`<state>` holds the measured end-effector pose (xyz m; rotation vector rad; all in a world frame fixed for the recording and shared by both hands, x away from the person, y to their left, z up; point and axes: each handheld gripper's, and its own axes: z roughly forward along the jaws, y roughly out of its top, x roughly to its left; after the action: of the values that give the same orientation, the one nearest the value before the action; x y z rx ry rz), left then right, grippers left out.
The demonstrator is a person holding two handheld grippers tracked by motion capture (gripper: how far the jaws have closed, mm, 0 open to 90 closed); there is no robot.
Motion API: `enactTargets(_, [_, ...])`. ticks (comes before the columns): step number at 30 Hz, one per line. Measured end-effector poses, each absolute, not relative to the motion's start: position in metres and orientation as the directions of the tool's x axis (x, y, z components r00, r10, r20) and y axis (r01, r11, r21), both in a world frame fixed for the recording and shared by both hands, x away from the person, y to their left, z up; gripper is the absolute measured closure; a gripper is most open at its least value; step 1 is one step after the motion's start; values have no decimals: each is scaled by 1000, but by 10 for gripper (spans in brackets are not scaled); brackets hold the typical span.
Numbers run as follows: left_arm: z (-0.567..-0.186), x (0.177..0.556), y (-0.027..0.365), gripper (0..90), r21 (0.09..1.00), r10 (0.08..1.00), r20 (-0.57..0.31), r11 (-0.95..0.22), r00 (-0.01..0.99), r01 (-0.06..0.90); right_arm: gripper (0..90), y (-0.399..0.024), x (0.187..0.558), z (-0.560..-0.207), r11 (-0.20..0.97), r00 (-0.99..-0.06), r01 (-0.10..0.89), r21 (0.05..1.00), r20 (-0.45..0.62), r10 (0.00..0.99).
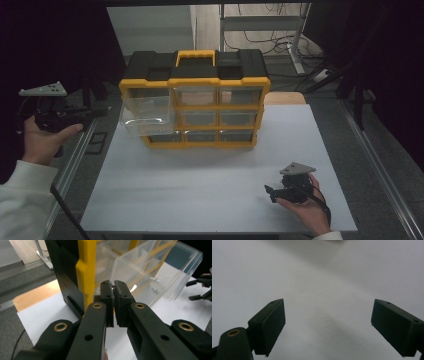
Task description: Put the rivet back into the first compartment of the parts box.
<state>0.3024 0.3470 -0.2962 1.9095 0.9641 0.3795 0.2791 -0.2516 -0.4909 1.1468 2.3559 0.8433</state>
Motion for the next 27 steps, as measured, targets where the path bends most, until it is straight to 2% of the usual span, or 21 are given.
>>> enactTargets(15, [-269, 313, 304, 872, 846, 697, -101, -315, 709, 431, 125, -250, 279, -491, 489, -597, 567, 663, -78, 798])
enactTargets(27, [-272, 330, 267, 872, 825, 653, -101, -367, 750, 430, 125, -250, 279, -491, 491, -598, 569, 660, -78, 798])
